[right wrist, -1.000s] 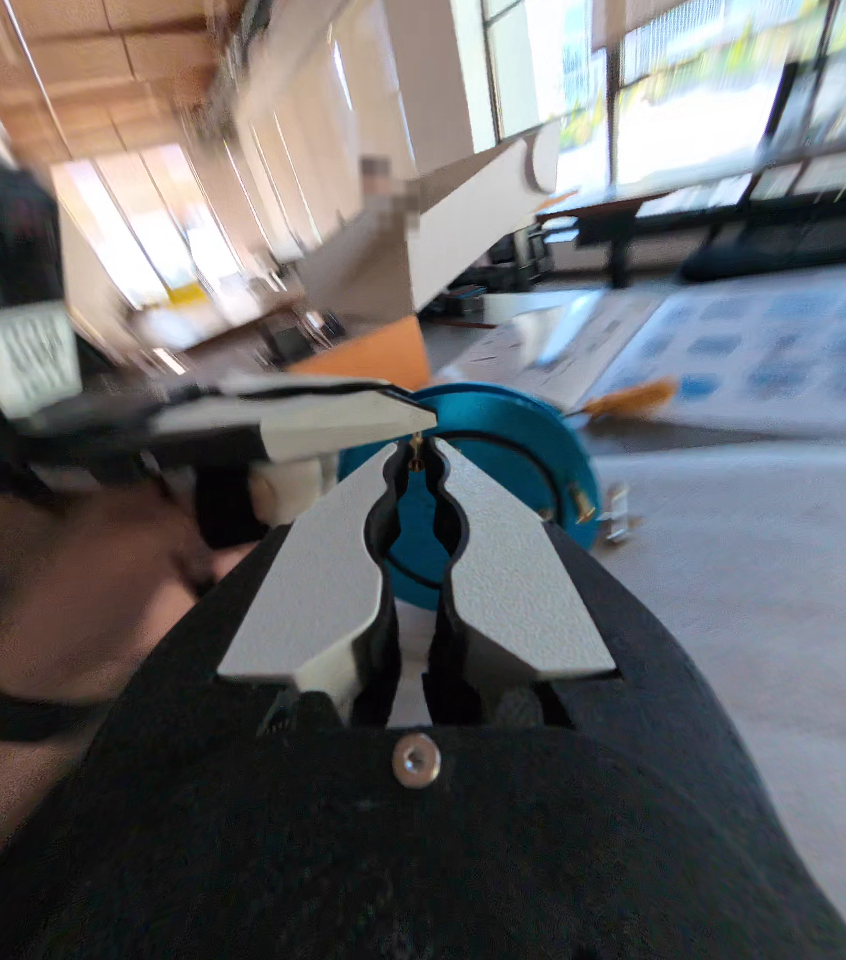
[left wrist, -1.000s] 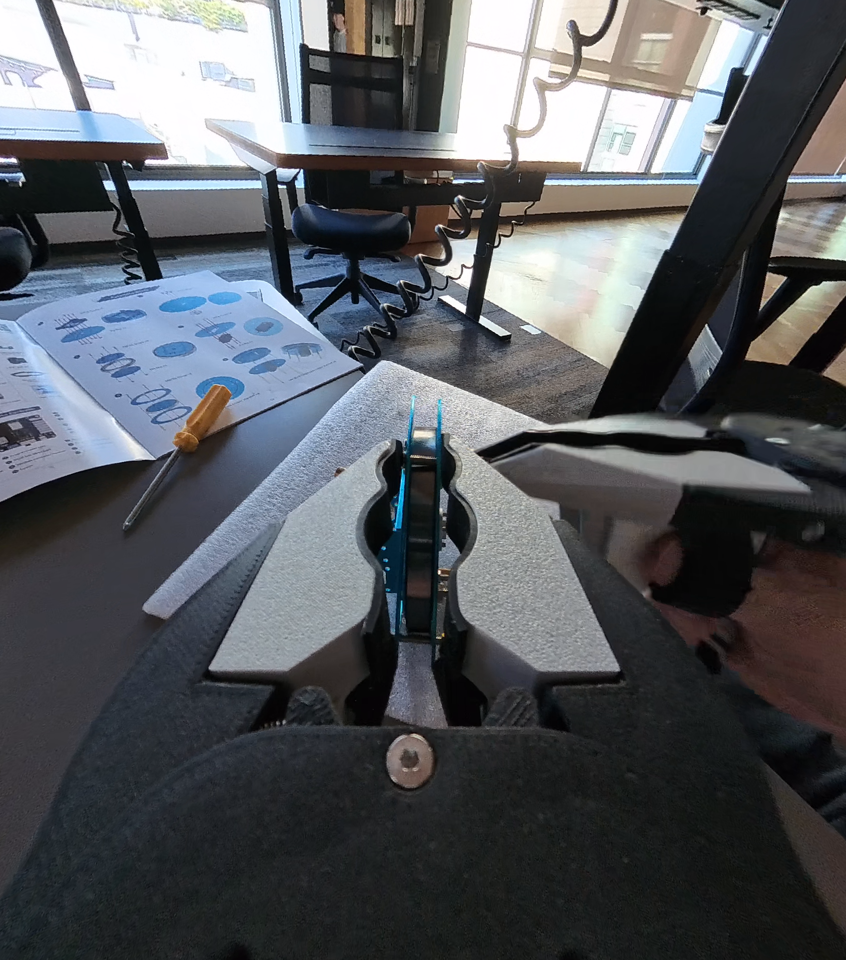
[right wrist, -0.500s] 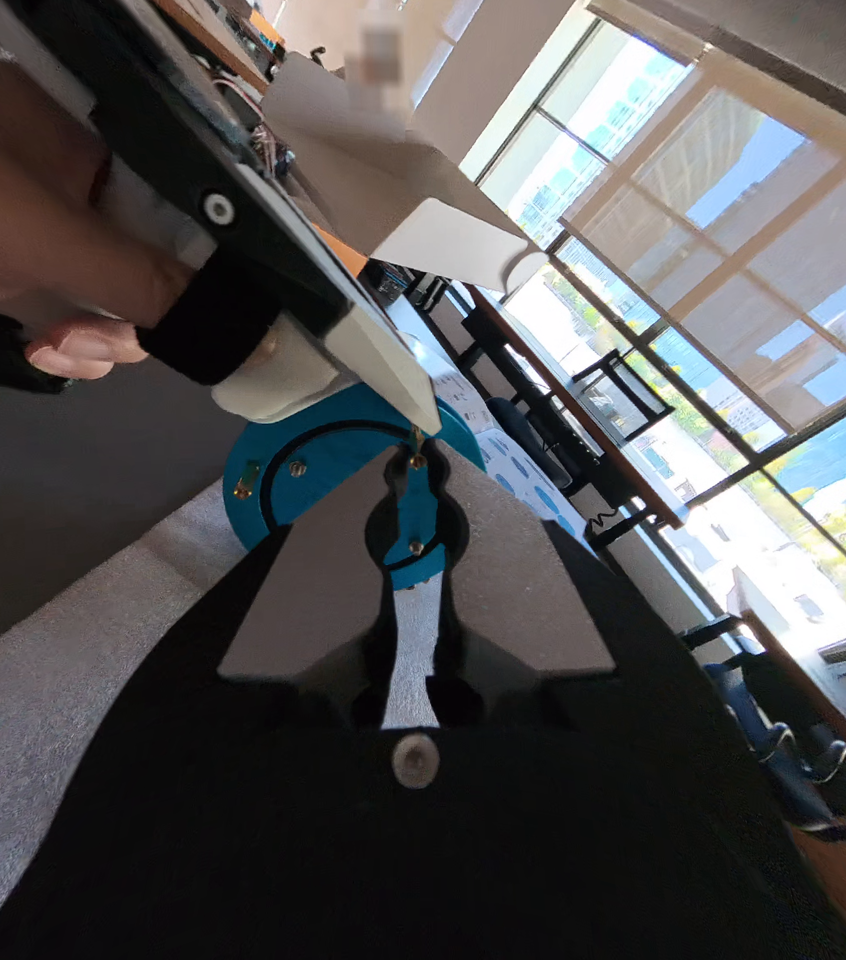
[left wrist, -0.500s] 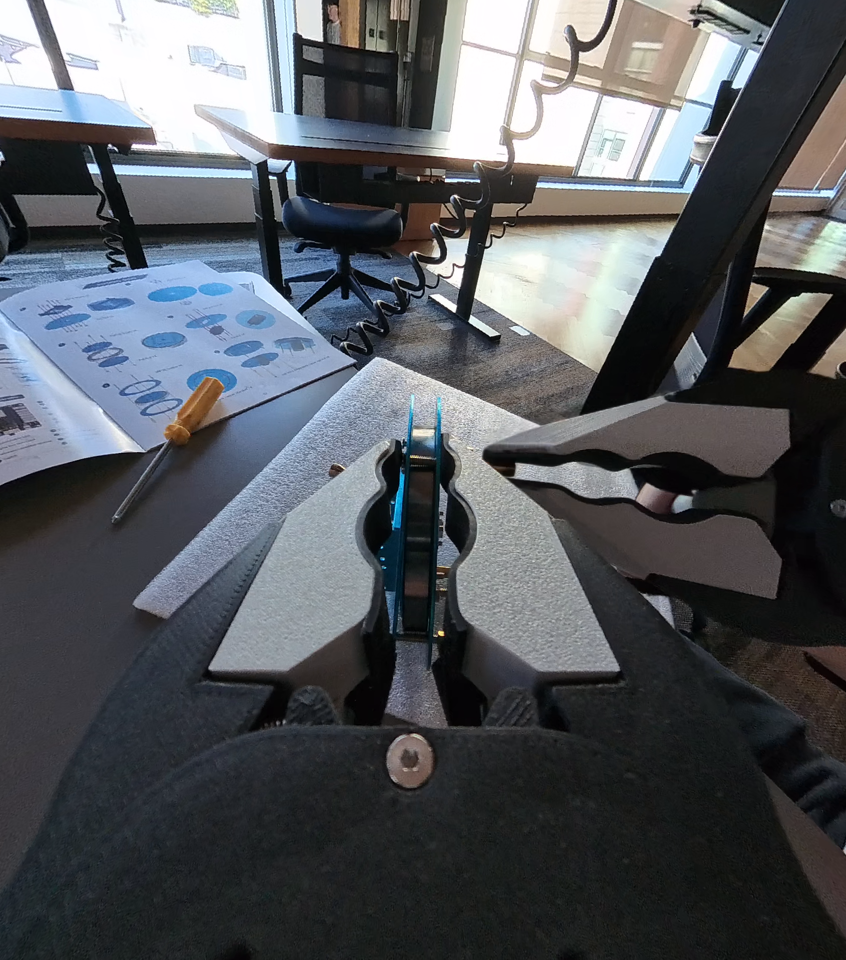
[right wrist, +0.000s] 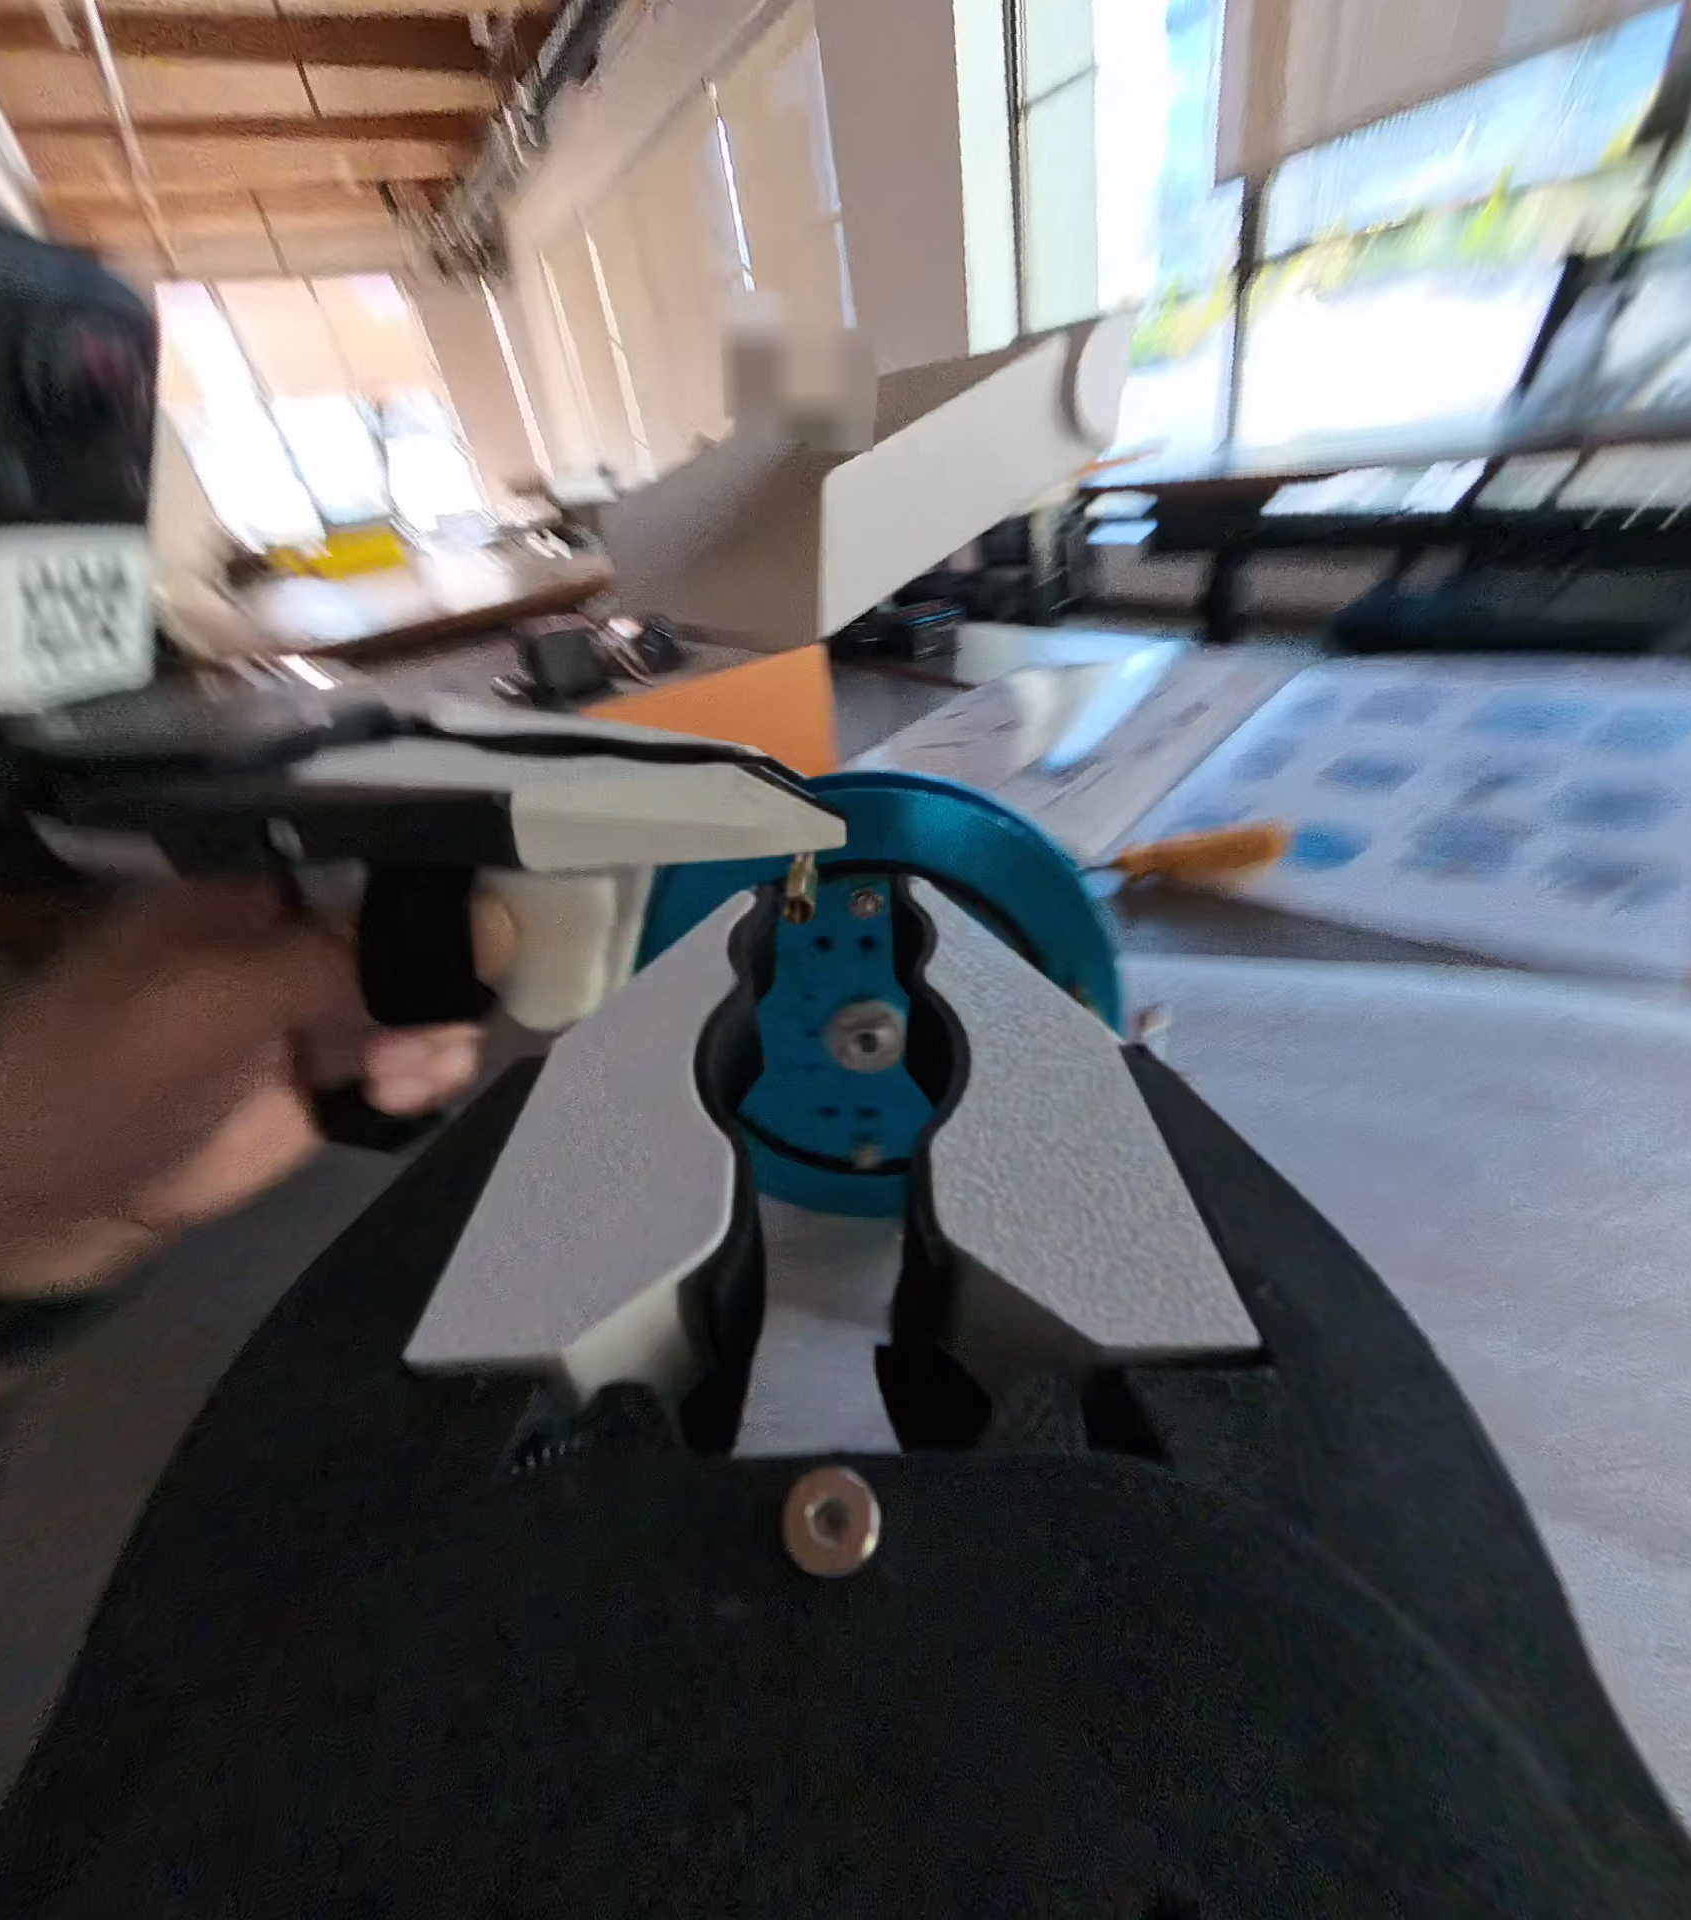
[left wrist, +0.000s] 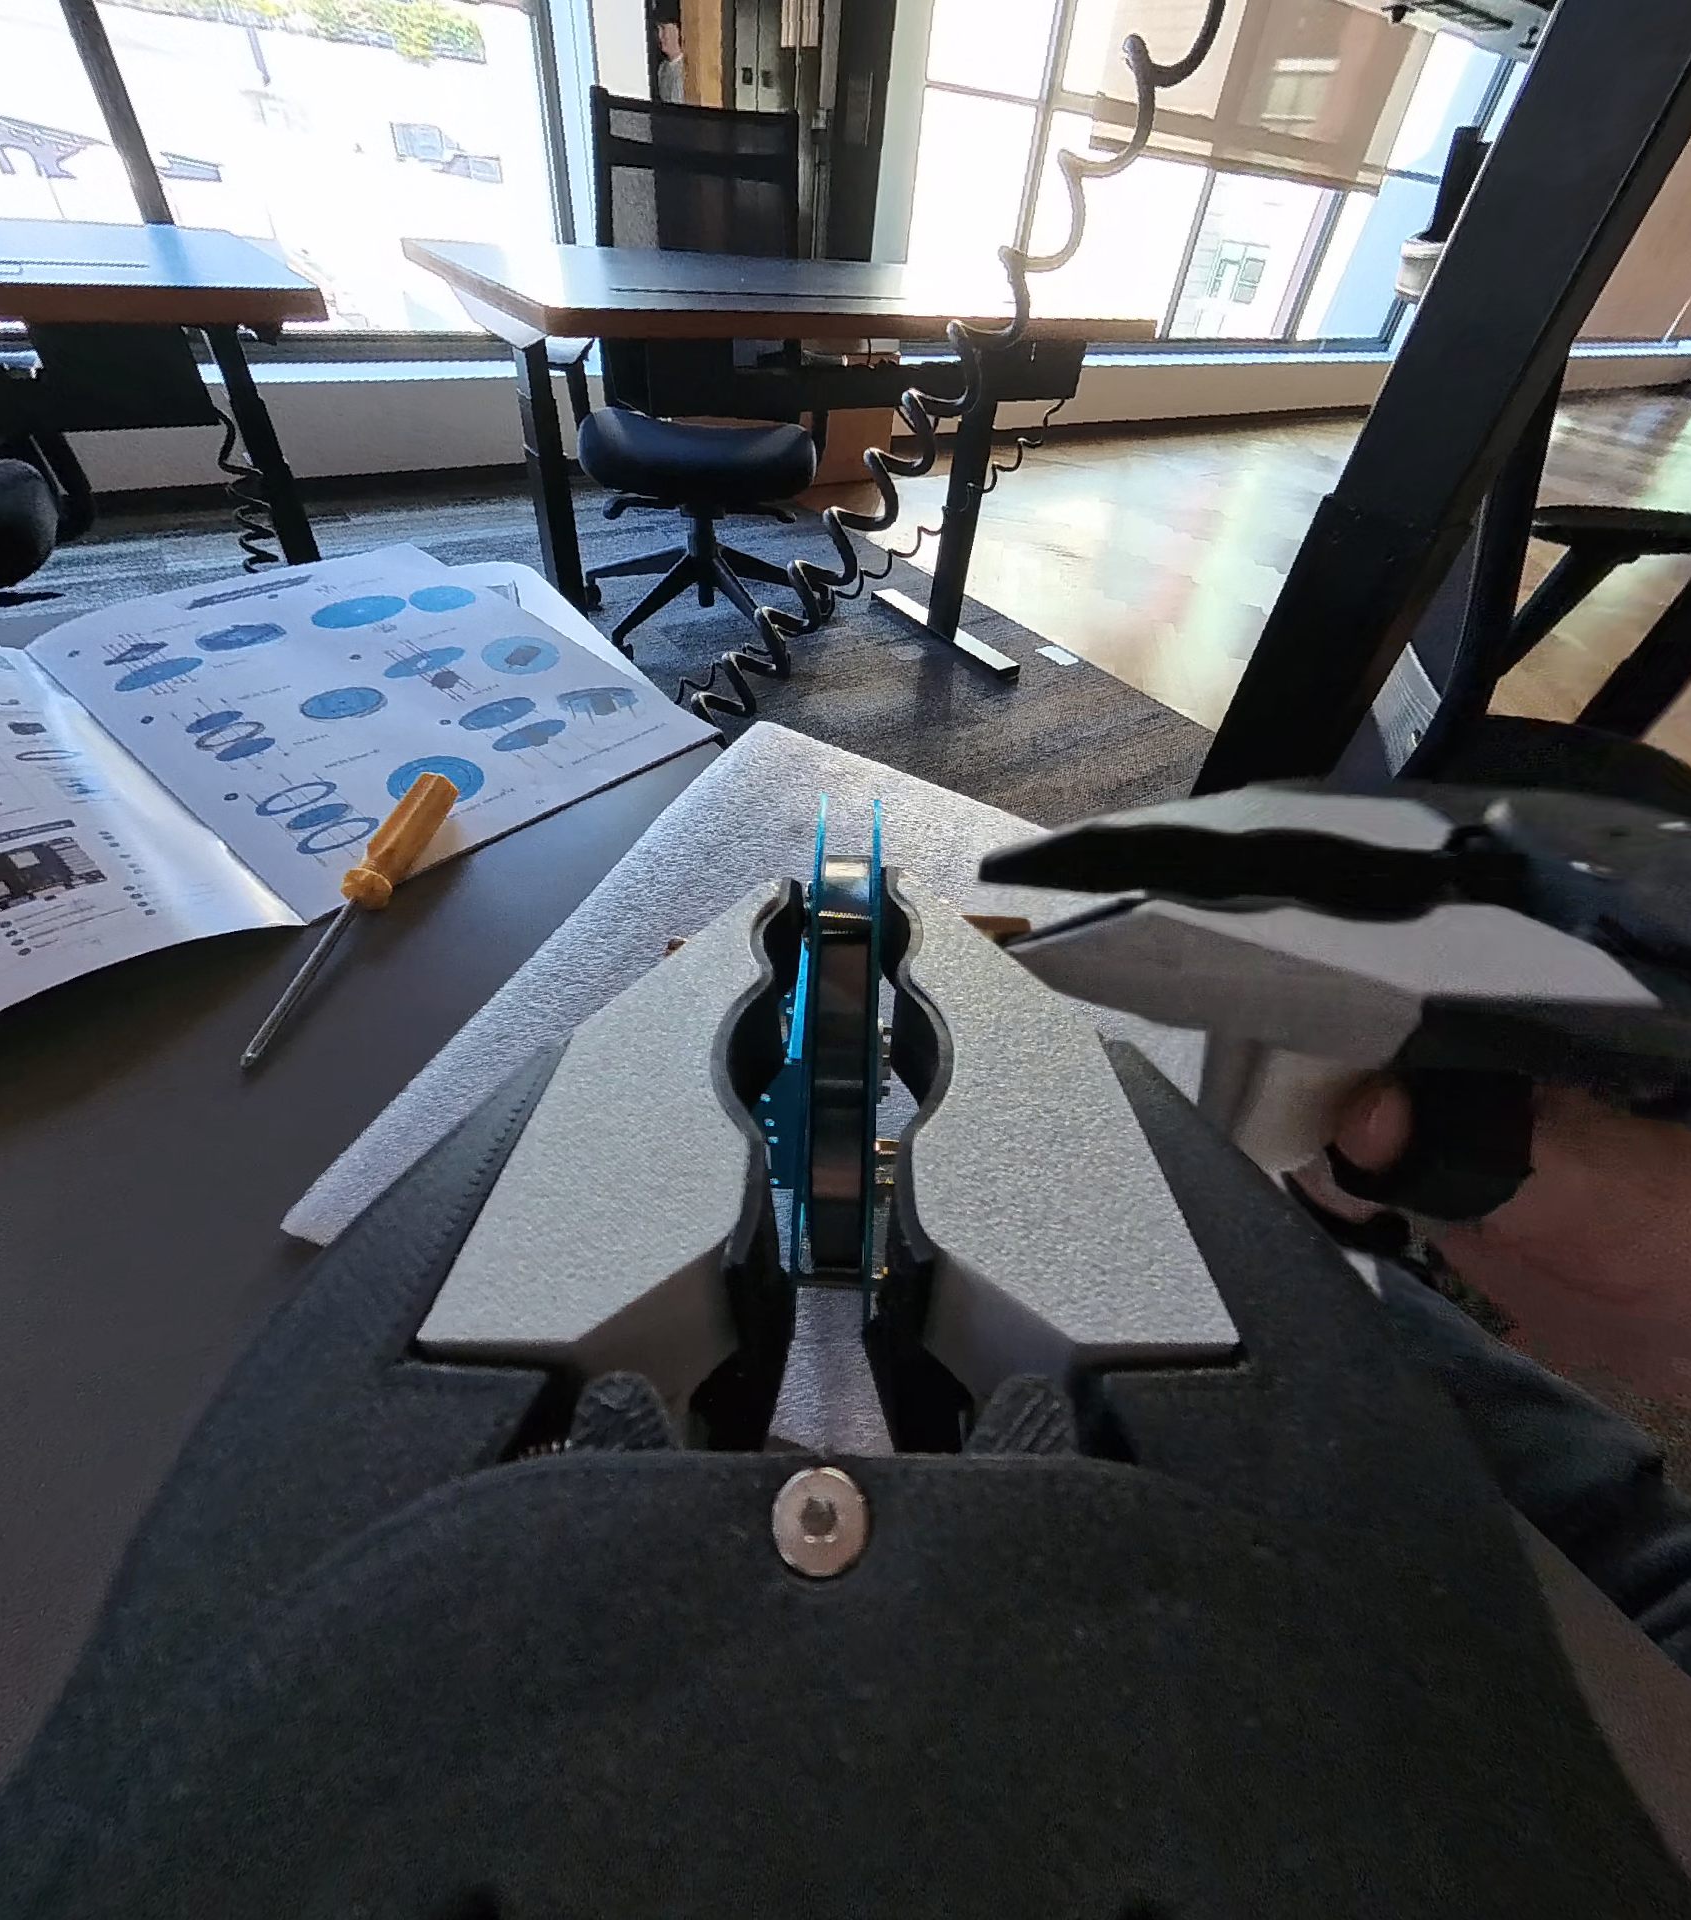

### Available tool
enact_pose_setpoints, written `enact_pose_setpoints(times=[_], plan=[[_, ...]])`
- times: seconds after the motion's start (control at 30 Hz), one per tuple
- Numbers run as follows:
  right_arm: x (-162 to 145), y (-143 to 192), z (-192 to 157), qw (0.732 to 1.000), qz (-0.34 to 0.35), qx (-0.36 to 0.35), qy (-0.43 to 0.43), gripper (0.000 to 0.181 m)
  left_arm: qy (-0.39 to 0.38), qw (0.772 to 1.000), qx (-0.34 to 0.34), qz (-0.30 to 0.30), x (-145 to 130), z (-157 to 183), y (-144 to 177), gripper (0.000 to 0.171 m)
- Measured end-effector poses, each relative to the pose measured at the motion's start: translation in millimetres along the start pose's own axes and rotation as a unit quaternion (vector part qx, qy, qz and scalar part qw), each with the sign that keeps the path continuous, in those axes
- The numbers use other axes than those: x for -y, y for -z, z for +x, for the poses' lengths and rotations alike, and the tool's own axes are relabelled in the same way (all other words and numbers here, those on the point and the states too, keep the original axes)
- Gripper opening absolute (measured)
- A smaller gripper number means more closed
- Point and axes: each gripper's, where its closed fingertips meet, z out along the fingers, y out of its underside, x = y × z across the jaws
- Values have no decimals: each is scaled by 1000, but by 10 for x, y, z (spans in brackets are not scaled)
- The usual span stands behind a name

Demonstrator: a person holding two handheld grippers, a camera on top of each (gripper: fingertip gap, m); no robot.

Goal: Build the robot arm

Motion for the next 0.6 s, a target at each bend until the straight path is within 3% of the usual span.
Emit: enact_pose_setpoints(times=[0.1, 0.17, 0.23, 0.3, 0.37, 0.43, 0.5, 0.53, 0.6], plan=[[-21, -11, -86, 973, -40, -29, 224, 16, 0, 1000, 2, 5, -1, -5, 9, 12], [-27, -37, -90, 957, -57, -52, 279, 5, -3, 1000, 3, 6, -3, 5, 13, 13], [-29, -45, -93, 959, -61, -56, 270, 5, -5, 1000, 6, 8, -5, -3, 24, 13], [-34, -41, -97, 983, -50, -42, 173, 4, 0, 1000, 3, 13, -6, 0, 30, 13], [-43, -27, -97, 1000, -29, -10, -3, 5, -5, 1000, 4, 15, -7, 13, 31, 13], [-51, -9, -92, 975, -1, 31, -218, 5, -19, 1000, 10, 16, -7, 30, 28, 13], [-54, 12, -94, 916, 24, 70, -394, 5, -31, 999, 13, 18, -6, 54, 26, 13], [-53, 24, -104, 905, 29, 79, -417, 5, -34, 999, 14, 19, -6, 64, 29, 13], [-46, 40, -131, 940, 23, 79, -332, 5, -35, 999, 13, 24, -8, 80, 40, 13]])
